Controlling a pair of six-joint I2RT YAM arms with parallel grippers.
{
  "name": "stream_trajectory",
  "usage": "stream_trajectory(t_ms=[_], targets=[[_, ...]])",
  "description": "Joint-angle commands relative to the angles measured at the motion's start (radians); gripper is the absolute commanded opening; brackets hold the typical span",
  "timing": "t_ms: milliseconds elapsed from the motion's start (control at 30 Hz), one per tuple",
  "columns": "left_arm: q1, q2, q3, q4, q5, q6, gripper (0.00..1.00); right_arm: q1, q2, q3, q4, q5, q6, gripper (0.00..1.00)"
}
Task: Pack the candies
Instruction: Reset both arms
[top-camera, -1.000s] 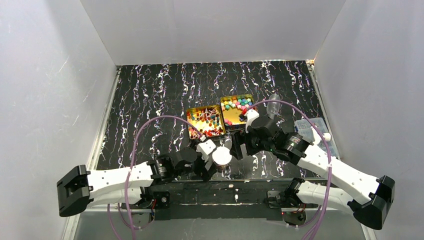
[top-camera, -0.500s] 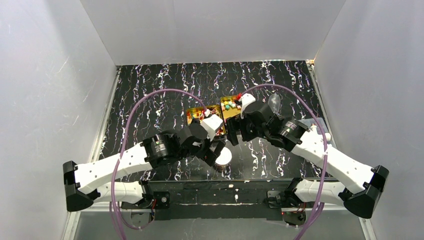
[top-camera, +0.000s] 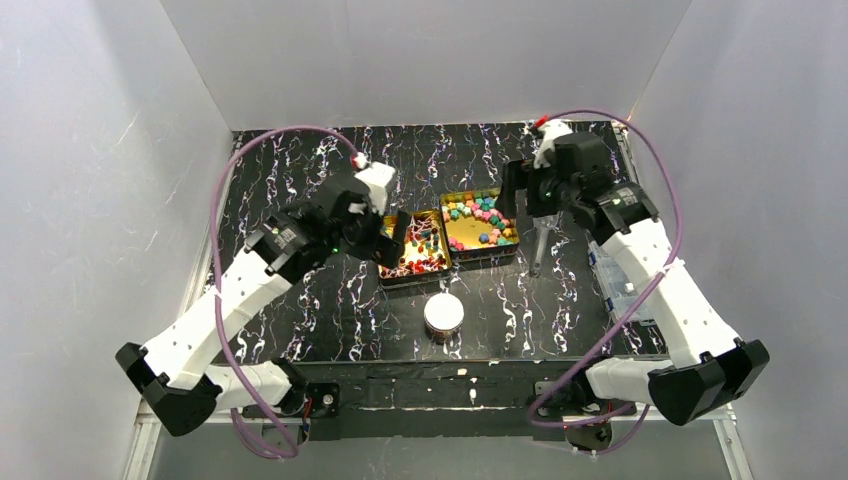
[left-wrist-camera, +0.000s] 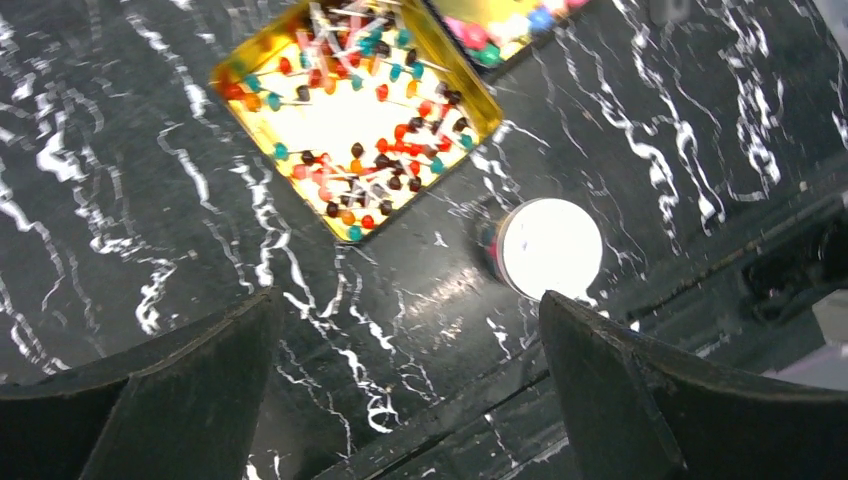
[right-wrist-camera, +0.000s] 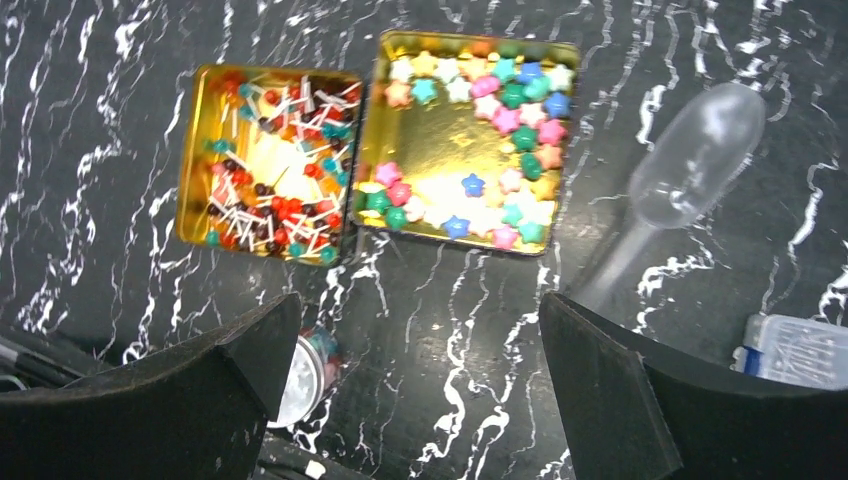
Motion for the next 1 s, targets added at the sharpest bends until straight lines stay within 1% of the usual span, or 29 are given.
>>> stream_trajectory(t_ms=[0, 133, 233, 400, 533, 633, 700, 833, 967], targets=[[0.181, -0.055, 0.044, -0.053, 0.135, 0.033, 0.98, -0.159, 0.003, 0.046, -0.013, -0.141, -0.037, 0.99], [0.323, -0.099, 0.028, -0.052, 0.239, 0.04, 0.98, -0.197, -0.017, -0.004, 0.008, -0.163, -0.019, 0.98], [0.38, -0.155, -0.017, -0.05, 0.274, 0.043, 0.98, -0.204, -0.067, -0.066, 0.027, -0.179, -0.02, 0.98], [0.385, -0.28, -0.118, -0.017, 0.27, 0.056, 0.98, -0.204, -0.192, -0.175, 0.047, -0.179, -0.056, 0.98], [0.385, -0.428, -0.241, 0.064, 0.273, 0.037, 0.98, -0.204, -0.294, -0.267, 0.075, -0.189, -0.07, 0.98], [0.383, -0.543, -0.325, 0.091, 0.242, 0.029, 0.98, -0.204, -0.374, -0.336, 0.087, -0.208, -0.08, 0.98], [0.383, -0.611, -0.367, 0.1, 0.214, 0.038, 0.98, -0.204, -0.43, -0.378, 0.109, -0.215, -0.078, 0.98], [0.383, -0.732, -0.432, 0.118, 0.214, 0.048, 0.98, -0.205, -0.524, -0.44, 0.117, -0.202, -0.084, 0.98], [0.383, -0.811, -0.485, 0.126, 0.213, 0.027, 0.98, -0.204, -0.639, -0.517, 0.157, -0.239, -0.066, 0.98]])
